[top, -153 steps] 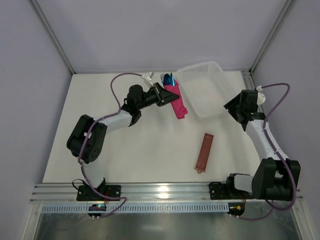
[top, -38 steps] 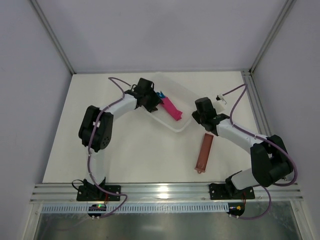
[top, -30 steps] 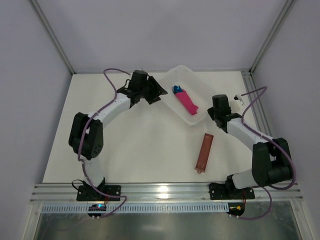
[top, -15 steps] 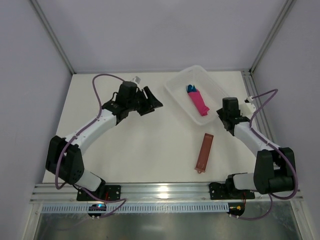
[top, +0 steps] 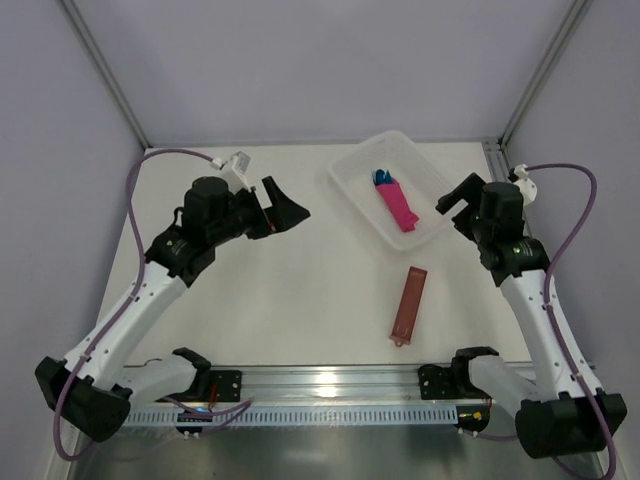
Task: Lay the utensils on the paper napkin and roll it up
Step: Reset both arms
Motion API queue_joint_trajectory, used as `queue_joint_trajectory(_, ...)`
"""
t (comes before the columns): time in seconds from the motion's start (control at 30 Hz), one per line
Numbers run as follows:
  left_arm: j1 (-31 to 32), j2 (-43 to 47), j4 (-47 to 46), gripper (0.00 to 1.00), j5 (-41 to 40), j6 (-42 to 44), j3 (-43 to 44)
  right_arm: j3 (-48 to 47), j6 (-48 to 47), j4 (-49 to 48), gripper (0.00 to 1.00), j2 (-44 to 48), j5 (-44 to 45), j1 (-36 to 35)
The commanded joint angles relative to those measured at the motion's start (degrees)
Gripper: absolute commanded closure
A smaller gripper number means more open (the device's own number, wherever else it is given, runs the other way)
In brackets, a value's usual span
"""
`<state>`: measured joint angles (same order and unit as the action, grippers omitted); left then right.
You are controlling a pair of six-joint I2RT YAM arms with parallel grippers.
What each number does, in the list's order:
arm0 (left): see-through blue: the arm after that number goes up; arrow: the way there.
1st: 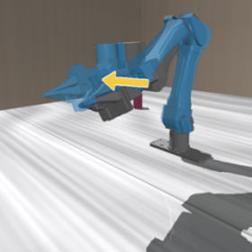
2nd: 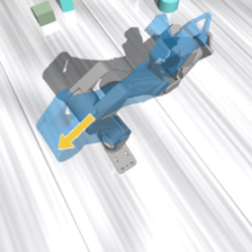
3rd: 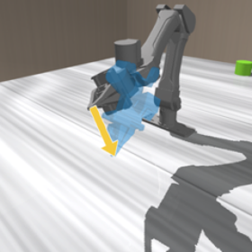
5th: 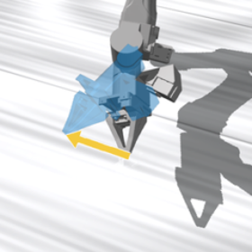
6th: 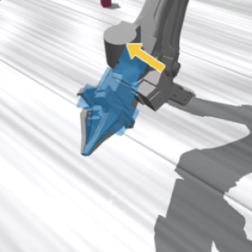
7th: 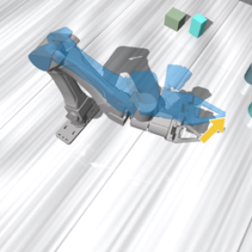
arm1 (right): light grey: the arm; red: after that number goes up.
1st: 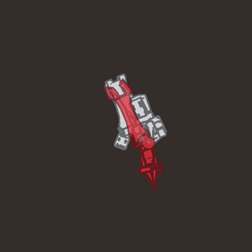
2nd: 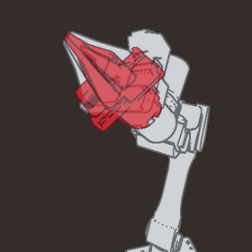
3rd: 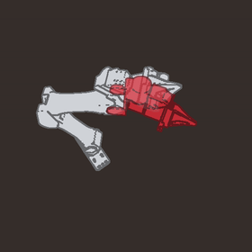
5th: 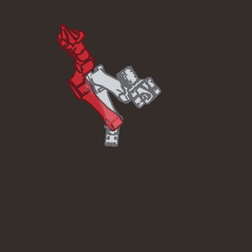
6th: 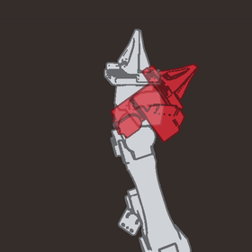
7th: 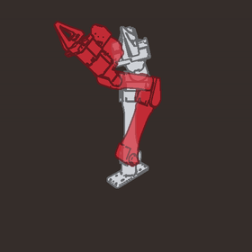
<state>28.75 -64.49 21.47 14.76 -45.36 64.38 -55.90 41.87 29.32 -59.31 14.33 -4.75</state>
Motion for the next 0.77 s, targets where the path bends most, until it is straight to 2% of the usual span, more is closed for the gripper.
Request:
queue_joint_trajectory(0.0,0.0,5.1,3.0,0.0,1.2,2.8,-1.3,-2.7,-8.8,8.6,0.0,7.0,-11.8,-0.1)
queue_joint_trajectory(0.17,0.1,11.7,5.2,0.0,1.4,4.1,-3.0,-1.4,-14.7,12.2,0.0,18.2,-26.2,0.0)
queue_joint_trajectory(0.27,0.0,13.9,5.2,0.01,3.1,3.9,-4.2,-0.1,-14.1,12.7,0.01,25.0,-31.3,-0.1)
queue_joint_trajectory(0.43,0.0,19.4,3.0,0.0,6.0,3.0,-7.6,1.3,-13.0,12.4,0.0,34.7,-32.5,0.0)
queue_joint_trajectory(0.53,0.0,21.3,4.8,0.01,5.3,3.5,-8.1,1.1,-12.8,12.1,0.0,37.9,-32.1,0.0)
queue_joint_trajectory(0.73,0.0,23.4,7.5,0.0,3.9,4.3,-8.0,3.7,-12.5,11.2,0.0,39.2,-34.1,-0.1)
